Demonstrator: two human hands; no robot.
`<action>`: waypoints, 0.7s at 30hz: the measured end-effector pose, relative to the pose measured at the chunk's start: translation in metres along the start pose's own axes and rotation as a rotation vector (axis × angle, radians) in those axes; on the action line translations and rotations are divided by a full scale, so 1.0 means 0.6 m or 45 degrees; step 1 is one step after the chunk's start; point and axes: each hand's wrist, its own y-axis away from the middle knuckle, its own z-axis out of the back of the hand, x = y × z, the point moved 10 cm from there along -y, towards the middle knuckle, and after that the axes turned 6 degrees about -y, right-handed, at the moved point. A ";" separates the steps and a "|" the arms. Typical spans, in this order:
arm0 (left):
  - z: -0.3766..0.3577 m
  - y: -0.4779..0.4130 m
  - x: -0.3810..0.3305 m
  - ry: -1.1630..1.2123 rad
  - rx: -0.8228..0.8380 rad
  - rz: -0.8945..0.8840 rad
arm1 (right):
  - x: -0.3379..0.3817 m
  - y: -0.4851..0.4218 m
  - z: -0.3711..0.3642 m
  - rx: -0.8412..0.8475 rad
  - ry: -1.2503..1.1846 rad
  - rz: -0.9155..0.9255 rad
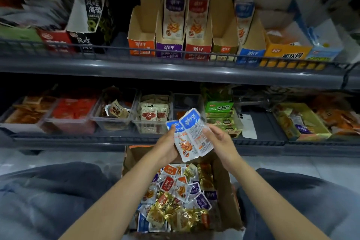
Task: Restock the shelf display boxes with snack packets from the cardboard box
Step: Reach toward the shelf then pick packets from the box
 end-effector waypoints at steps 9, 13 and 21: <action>-0.022 -0.013 -0.008 -0.329 0.049 -0.050 | -0.008 0.003 -0.048 0.187 0.202 0.028; -0.030 -0.004 -0.041 -0.571 0.051 -0.322 | -0.001 -0.014 0.002 -0.065 0.174 0.102; -0.082 0.016 -0.025 -0.875 0.378 -0.287 | -0.010 -0.024 0.013 -0.038 -0.094 -0.041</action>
